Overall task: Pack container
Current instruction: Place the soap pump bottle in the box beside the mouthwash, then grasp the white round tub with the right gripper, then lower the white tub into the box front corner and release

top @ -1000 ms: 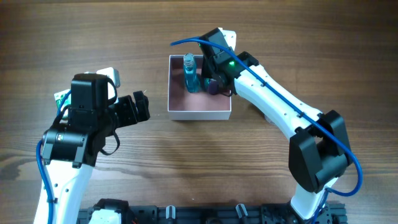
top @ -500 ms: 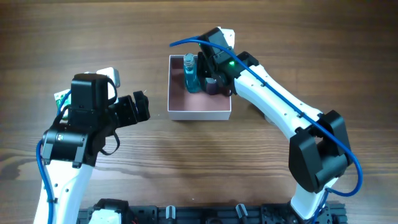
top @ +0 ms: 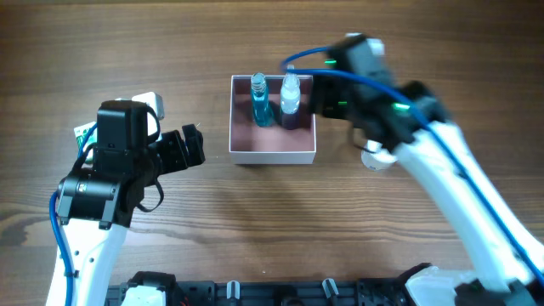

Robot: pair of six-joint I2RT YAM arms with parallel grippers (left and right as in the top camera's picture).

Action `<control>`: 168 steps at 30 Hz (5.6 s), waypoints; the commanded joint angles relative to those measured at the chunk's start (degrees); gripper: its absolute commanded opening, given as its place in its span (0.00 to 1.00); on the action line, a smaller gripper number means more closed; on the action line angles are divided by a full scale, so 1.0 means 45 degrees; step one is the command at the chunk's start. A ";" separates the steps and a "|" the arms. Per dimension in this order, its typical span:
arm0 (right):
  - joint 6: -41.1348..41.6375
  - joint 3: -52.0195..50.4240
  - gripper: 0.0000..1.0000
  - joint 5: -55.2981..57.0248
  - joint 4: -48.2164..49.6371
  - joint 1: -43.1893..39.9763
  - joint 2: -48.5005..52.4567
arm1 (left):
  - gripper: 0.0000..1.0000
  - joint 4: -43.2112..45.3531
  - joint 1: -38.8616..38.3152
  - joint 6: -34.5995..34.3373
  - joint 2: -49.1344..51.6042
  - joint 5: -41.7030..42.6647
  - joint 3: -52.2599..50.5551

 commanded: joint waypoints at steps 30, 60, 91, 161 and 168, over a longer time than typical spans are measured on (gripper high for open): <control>-0.0724 -0.0884 1.00 -0.3274 -0.2516 -0.5255 0.5008 | 1.00 0.0039 0.0015 -0.0107 0.0029 0.0248 0.0262; -0.1195 -0.2545 0.99 -0.3638 -0.0656 -0.5255 0.5493 | 1.00 0.0039 0.0015 -0.0107 0.0029 0.0248 0.0262; -0.1545 -0.1851 0.04 -0.3638 -0.0602 -0.5246 0.5192 | 1.00 0.0039 0.0015 -0.0107 0.0029 0.0243 0.0262; -0.0165 0.0962 0.65 -0.2584 -0.0413 0.1209 0.6110 | 1.00 0.0039 0.0015 -0.0107 0.0029 0.0243 0.0262; -0.0155 0.0962 0.83 -0.2579 -0.0413 0.1209 0.6110 | 1.00 0.0039 0.0015 -0.0107 0.0029 0.0248 0.0262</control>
